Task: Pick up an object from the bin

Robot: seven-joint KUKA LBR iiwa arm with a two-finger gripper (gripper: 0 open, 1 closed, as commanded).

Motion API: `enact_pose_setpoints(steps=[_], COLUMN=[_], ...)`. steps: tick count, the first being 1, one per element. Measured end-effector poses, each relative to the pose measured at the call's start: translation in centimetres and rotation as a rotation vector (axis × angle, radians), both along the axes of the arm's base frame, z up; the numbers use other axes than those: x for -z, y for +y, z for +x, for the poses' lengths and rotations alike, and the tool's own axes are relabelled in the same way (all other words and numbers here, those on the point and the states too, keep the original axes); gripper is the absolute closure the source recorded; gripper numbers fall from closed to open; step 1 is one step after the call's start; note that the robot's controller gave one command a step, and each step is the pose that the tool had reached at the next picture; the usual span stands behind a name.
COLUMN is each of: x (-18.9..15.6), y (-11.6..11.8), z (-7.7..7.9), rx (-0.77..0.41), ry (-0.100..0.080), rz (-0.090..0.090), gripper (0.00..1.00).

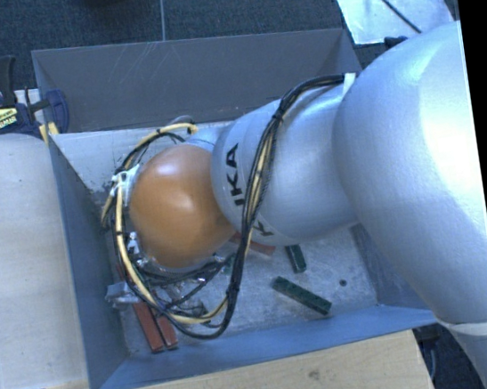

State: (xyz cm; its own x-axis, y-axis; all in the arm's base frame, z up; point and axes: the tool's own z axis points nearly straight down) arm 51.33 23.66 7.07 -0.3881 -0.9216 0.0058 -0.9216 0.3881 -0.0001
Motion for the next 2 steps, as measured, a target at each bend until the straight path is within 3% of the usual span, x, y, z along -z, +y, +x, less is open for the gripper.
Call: enact_pose_setpoints(steps=[1,2], x=[0.0,-11.0], y=[0.2,0.3], z=[-0.1,0.1], rx=[0.0,0.004], ry=[0.0,-0.011], rz=[0.005,0.01], gripper=[1.0,1.0])
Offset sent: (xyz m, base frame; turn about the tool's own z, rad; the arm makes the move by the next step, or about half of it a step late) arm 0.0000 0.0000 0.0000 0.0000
